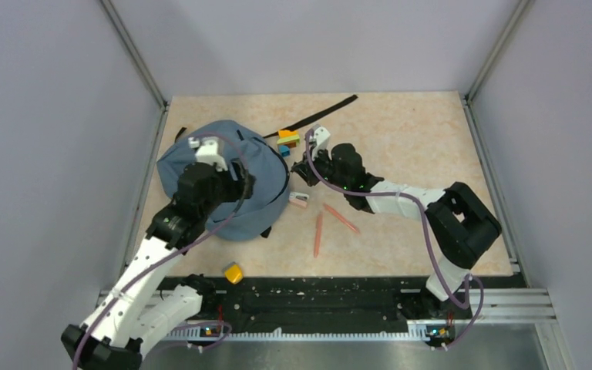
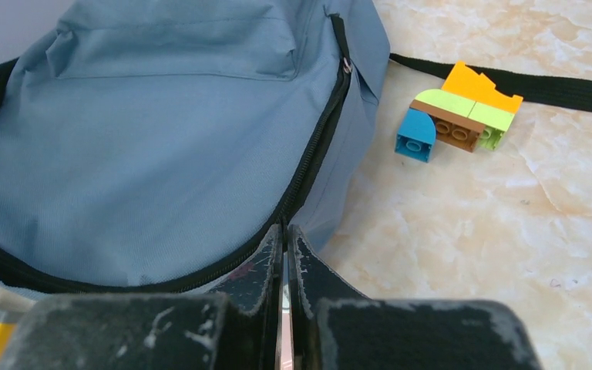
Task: Pack the student bag
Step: Zip the student bag at the center of the board.
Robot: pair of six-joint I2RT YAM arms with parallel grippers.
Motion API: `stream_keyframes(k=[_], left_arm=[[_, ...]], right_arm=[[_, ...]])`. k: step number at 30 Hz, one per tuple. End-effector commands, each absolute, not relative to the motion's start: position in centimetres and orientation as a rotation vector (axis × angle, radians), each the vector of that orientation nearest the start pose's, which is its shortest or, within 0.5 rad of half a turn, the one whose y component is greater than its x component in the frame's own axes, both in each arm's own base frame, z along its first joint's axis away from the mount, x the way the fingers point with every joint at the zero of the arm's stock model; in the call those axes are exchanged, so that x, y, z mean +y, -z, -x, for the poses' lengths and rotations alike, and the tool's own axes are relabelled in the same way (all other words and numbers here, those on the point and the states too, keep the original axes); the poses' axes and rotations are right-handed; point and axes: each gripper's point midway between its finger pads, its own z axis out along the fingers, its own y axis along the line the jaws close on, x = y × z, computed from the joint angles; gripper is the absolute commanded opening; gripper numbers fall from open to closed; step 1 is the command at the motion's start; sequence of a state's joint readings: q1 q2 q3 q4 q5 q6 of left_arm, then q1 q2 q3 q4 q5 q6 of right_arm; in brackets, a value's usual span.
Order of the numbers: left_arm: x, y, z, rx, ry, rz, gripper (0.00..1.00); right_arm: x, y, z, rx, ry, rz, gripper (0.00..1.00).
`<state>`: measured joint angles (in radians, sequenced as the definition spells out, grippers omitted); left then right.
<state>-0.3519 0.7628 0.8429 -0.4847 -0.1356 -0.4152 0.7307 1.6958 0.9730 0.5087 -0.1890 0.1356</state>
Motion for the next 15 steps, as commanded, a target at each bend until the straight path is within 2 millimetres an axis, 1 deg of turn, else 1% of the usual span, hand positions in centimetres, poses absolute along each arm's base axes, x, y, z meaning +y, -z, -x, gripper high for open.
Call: stream_keyframes(k=[1,2,3,4,6,8,10,15], left_arm=[[-17.4,-26.5,-27.5,1.854,0.565,-0.157,0.72],[-18.6,-26.3,-27.6,1.857,0.563,-0.194,0.72],[-19.5,-25.6,-28.1,1.88,0.546,-0.215,0.72],[-19.9,-25.3,-28.4,1.889,0.529,-0.224,0.72],[-20.9,-23.6,-29.4,1.943,0.474,-0.253,0.72],[-21.5,-22.1,-30.2,1.984,0.401,-0.285,0.73],[-21.7,-21.0,-30.7,2.006,0.32,-0.312,0.73],[-22.1,-19.1,-31.3,2.026,0.19,-0.329,0.73]], right_arm=[[36.3,-20.6,-35.2,1.618,-0.809,0.656,0.0],[36.3,-20.6,-35.2,1.624,-0.805,0.66,0.0],[36.2,-20.6,-35.2,1.63,-0.798,0.663,0.0],[36.2,-20.7,-35.1,1.63,-0.797,0.664,0.0],[36.1,-21.1,-35.0,1.624,-0.801,0.663,0.0],[35.9,-21.2,-34.8,1.625,-0.803,0.663,0.0],[35.8,-21.3,-34.7,1.627,-0.803,0.662,0.0],[35.8,-21.3,-34.6,1.634,-0.805,0.665,0.0]])
